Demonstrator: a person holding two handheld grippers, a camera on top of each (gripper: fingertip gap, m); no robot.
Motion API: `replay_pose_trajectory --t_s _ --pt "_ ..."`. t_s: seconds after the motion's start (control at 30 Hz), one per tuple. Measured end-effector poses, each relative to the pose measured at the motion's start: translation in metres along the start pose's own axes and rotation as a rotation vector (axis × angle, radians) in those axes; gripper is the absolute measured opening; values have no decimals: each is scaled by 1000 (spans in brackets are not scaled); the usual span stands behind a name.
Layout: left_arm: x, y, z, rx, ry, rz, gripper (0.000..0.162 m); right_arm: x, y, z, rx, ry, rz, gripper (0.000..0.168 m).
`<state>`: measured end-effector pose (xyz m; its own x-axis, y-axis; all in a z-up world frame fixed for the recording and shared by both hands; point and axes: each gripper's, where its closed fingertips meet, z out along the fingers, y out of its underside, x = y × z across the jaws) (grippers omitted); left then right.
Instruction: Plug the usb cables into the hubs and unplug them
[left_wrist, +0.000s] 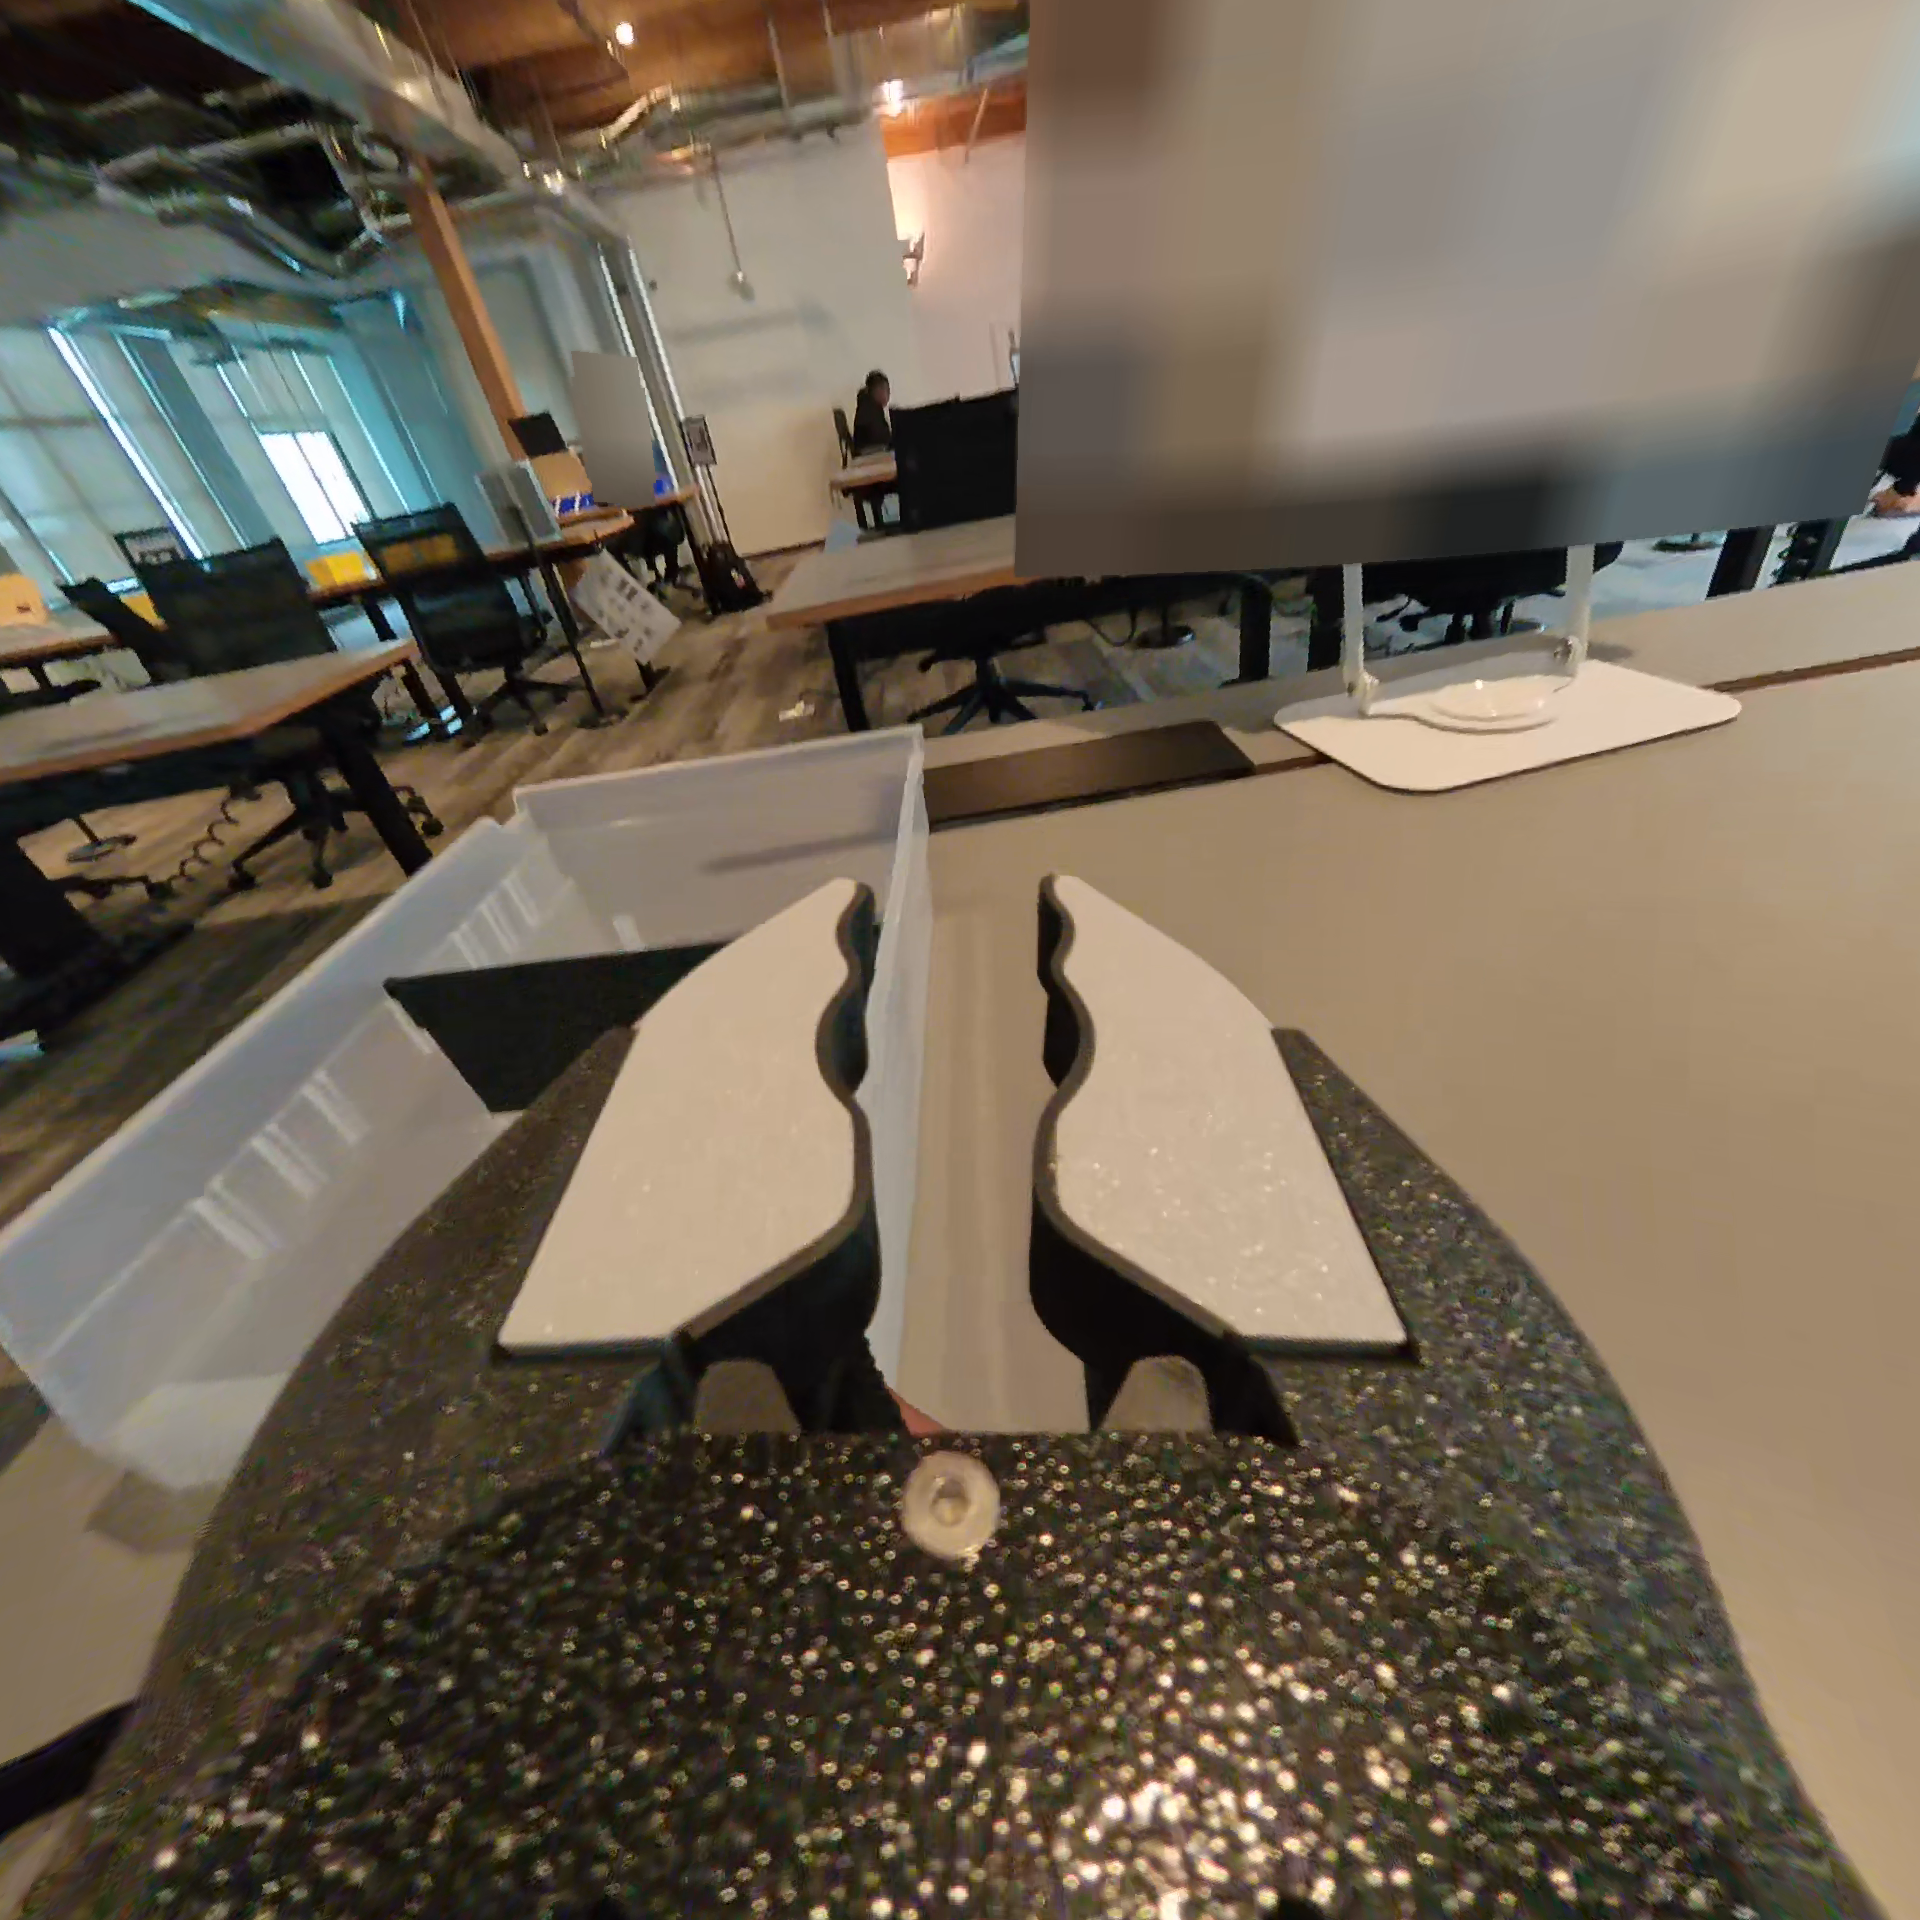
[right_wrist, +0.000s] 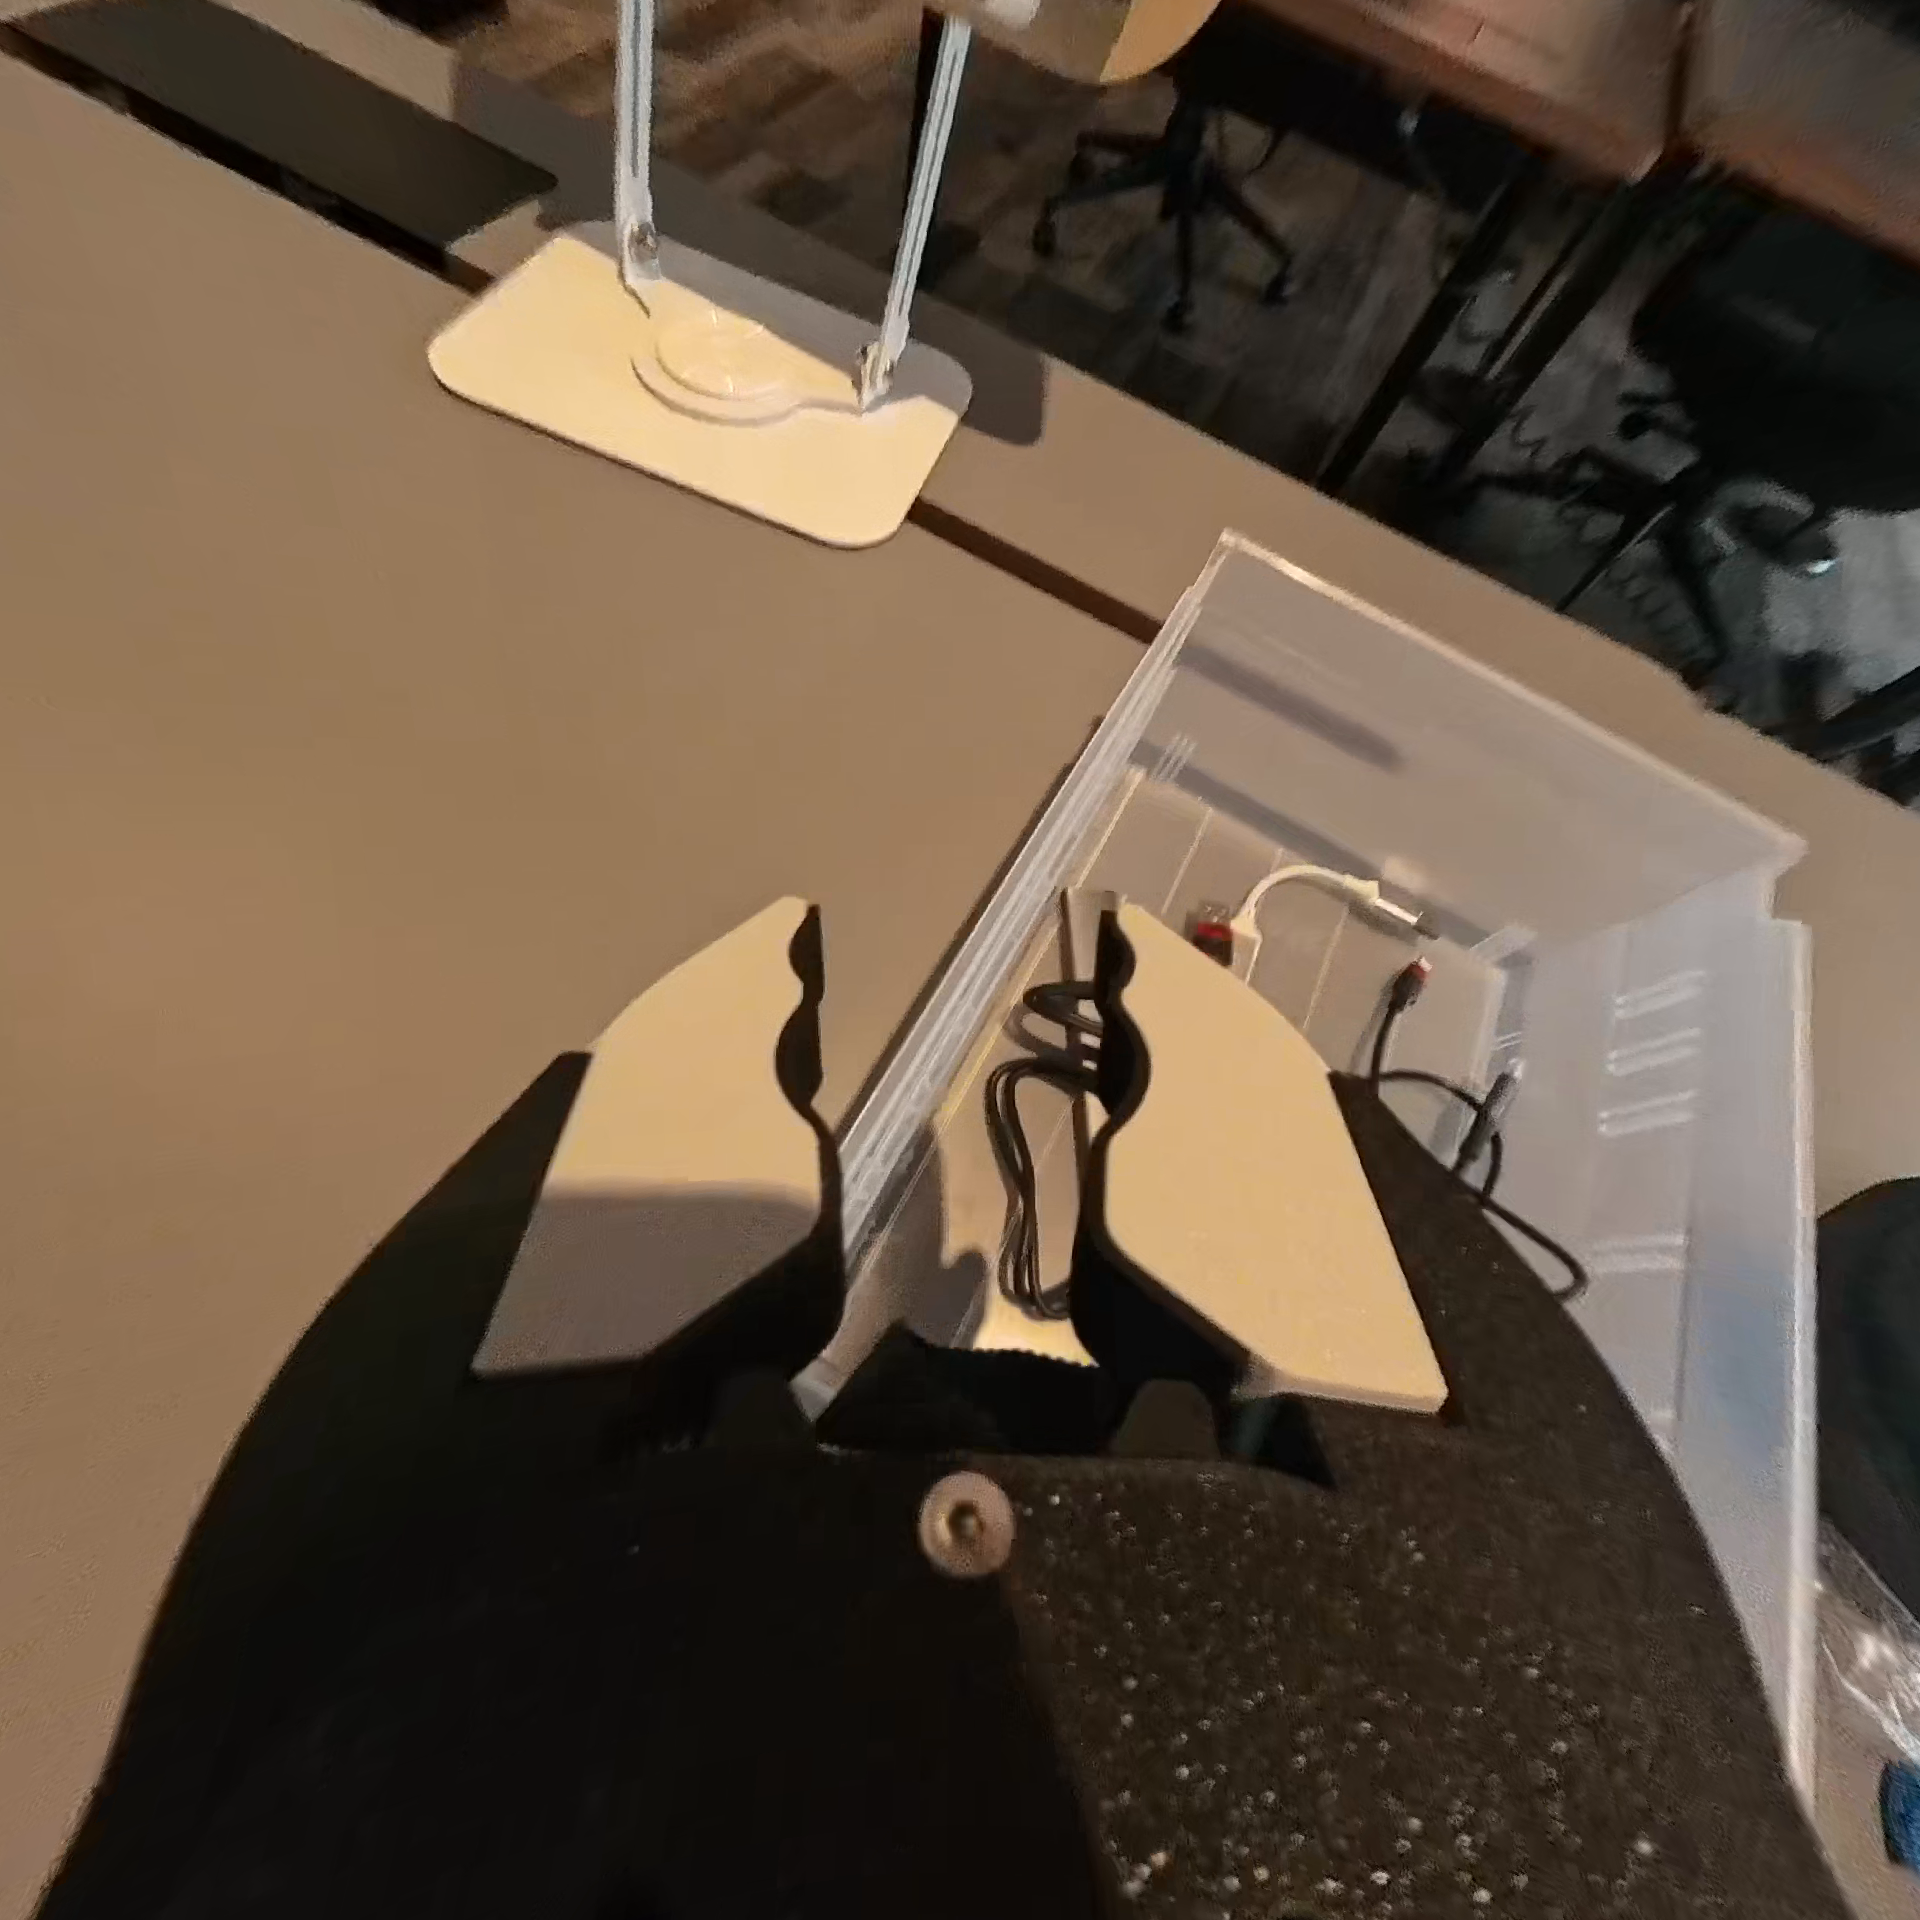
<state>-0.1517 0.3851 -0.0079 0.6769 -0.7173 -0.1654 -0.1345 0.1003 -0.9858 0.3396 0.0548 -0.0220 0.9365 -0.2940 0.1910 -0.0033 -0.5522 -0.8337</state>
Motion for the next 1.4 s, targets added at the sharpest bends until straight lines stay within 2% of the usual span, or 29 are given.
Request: replay_pose_trajectory --t_s 0.1,0.13,0.2,0.37,0.47,0.6,0.73,0.9,1.07,1.23,1.4 --pt "6 6 2 -21 4 6 30 4 16 18 -148 -6 -22 53" --pt "8 9 3 -33 5 12 30 6 21 26 -205 -16 -20 58" --pt "10 13 5 -62 -7 34 30 10 24 38 -288 -43 -6 56" --pt "11 24 12 -222 -2 88 32 9 31 57 -513 -95 -34 47" --pt "13 19 22 -216 32 99 33 7 42 69 -658 -104 -55 44" --pt "16 24 33 -204 43 112 33 10 57 81 -819 -71 -84 30" --pt "19 28 37 -175 59 118 32 25 62 79 -875 23 -98 11" --pt "14 17 37 -114 49 93 31 29 65 75 -864 -32 -108 8" --pt "15 14 34 -89 51 99 29 26 66 67 -830 -11 -198 7" --pt "17 16 31 -113 67 114 29 10 51 54 -754 -20 -324 6" --pt "8 10 25 -92 50 92 29 -23 13 43 -641 -2 -511 6"
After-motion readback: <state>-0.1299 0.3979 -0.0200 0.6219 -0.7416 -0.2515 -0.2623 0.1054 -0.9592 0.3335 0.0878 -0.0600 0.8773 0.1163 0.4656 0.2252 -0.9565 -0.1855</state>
